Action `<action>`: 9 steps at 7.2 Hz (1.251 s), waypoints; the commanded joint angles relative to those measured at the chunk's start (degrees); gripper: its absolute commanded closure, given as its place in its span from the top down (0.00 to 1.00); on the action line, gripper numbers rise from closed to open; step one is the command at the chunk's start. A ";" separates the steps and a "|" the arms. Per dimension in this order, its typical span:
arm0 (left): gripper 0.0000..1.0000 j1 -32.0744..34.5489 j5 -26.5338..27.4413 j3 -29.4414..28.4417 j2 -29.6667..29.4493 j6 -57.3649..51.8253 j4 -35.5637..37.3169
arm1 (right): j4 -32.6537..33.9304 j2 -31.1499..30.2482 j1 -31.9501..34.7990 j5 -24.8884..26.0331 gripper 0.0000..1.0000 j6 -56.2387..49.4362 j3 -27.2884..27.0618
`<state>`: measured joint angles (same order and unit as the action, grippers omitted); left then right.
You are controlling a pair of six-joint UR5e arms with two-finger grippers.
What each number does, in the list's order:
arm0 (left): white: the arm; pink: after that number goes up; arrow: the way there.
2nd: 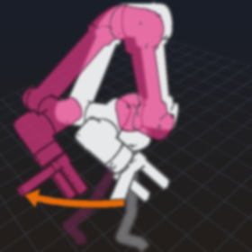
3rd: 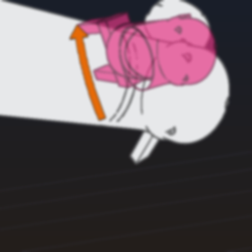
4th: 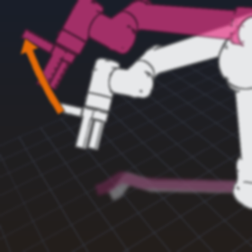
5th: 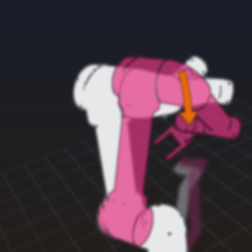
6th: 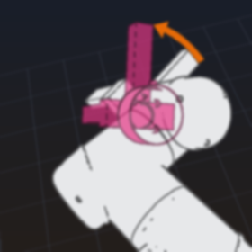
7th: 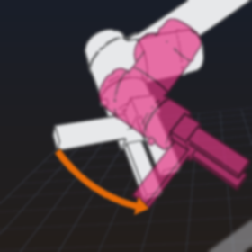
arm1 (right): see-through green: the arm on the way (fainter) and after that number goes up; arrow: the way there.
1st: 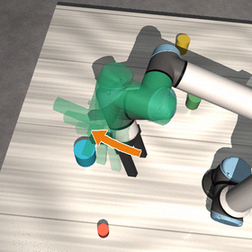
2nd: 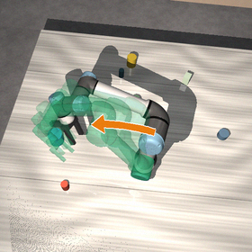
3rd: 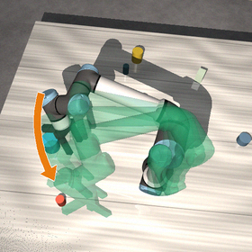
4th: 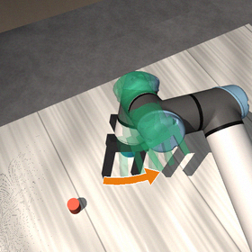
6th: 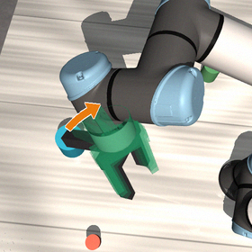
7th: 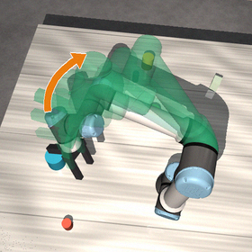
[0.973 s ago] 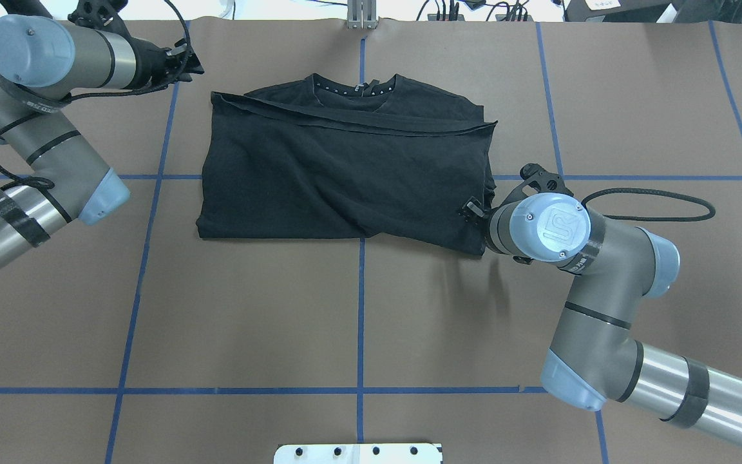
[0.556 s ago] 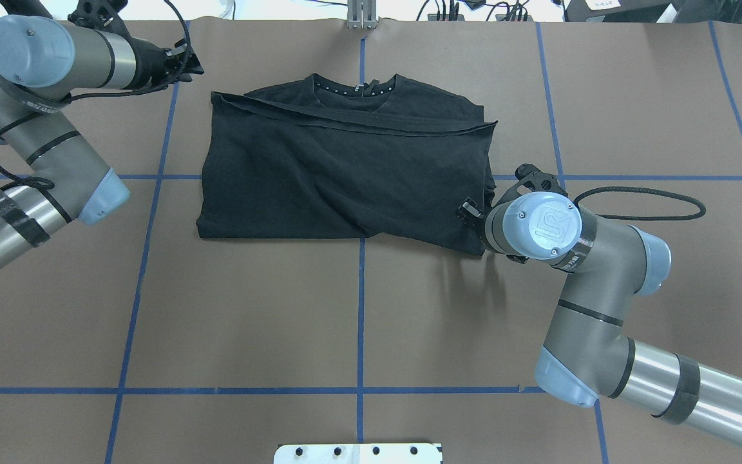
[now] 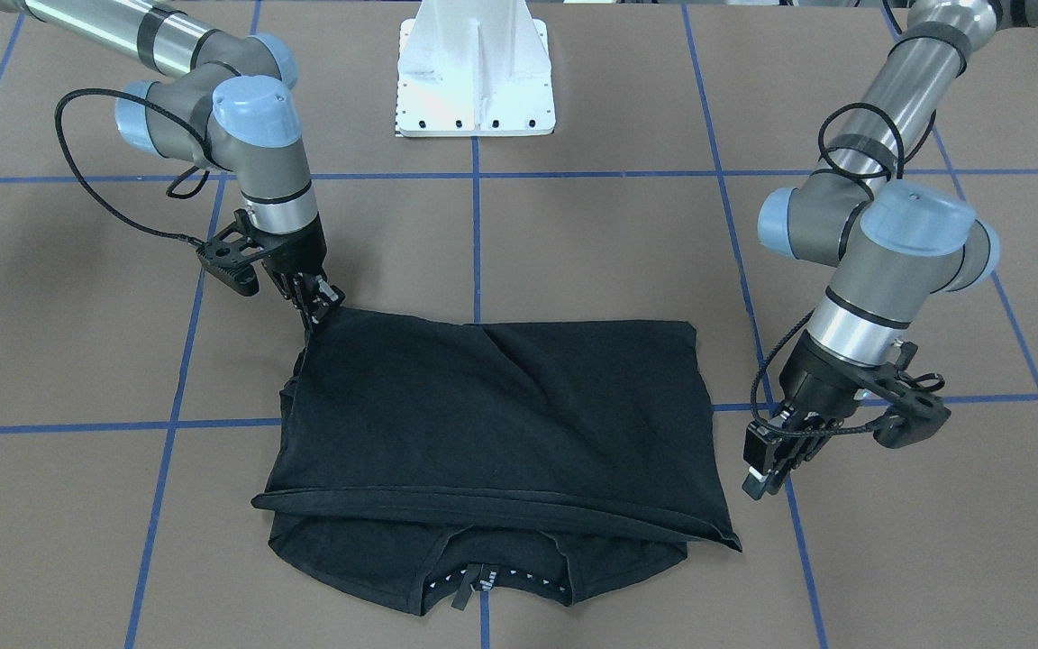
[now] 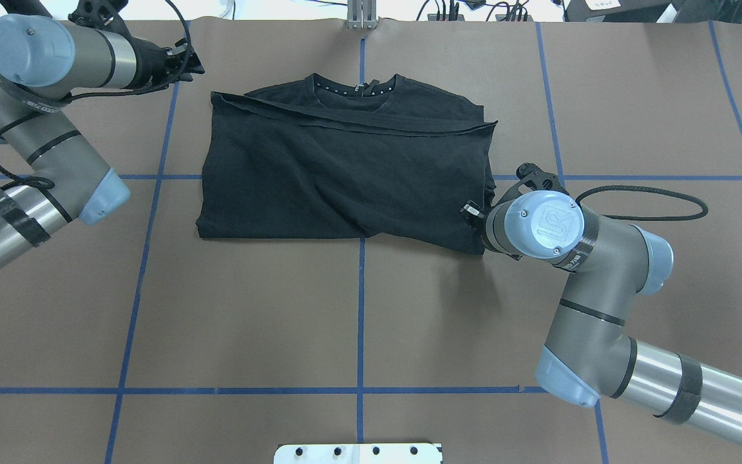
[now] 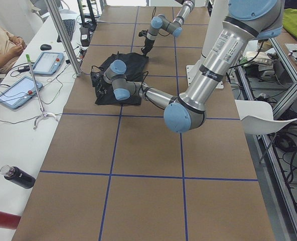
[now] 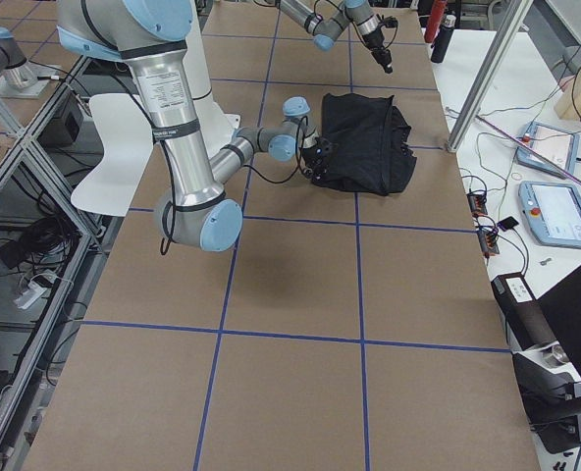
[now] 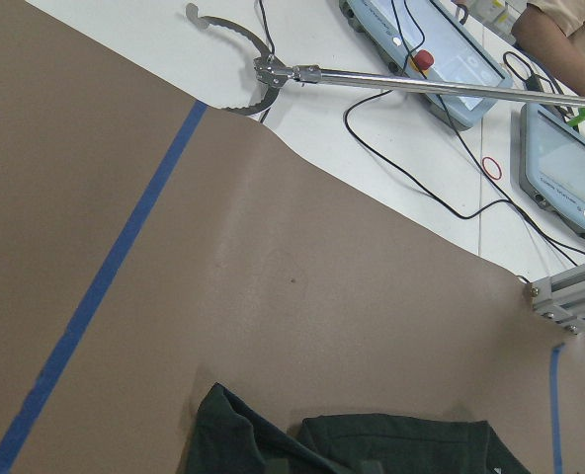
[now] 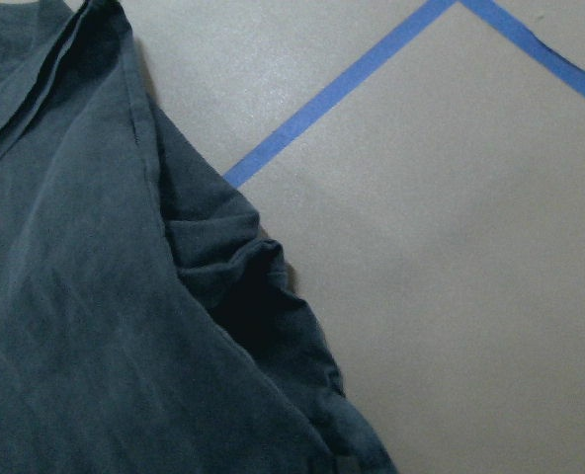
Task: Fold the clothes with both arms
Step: 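Grasp the side edge of the folded shirt with the right gripper, then drag the shirt corner toward the robot with the right gripper while the left reaches in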
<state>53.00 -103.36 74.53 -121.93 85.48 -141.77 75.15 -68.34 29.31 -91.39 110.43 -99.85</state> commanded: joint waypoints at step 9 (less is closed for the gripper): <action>0.34 -0.09 -9.57 9.49 1.69 0.30 3.95 | 0.70 -23.22 -13.79 -19.96 0.00 0.13 -26.52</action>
<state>52.98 -110.83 82.52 -120.56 85.77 -138.44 75.78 -89.01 20.88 -109.38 110.54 -124.61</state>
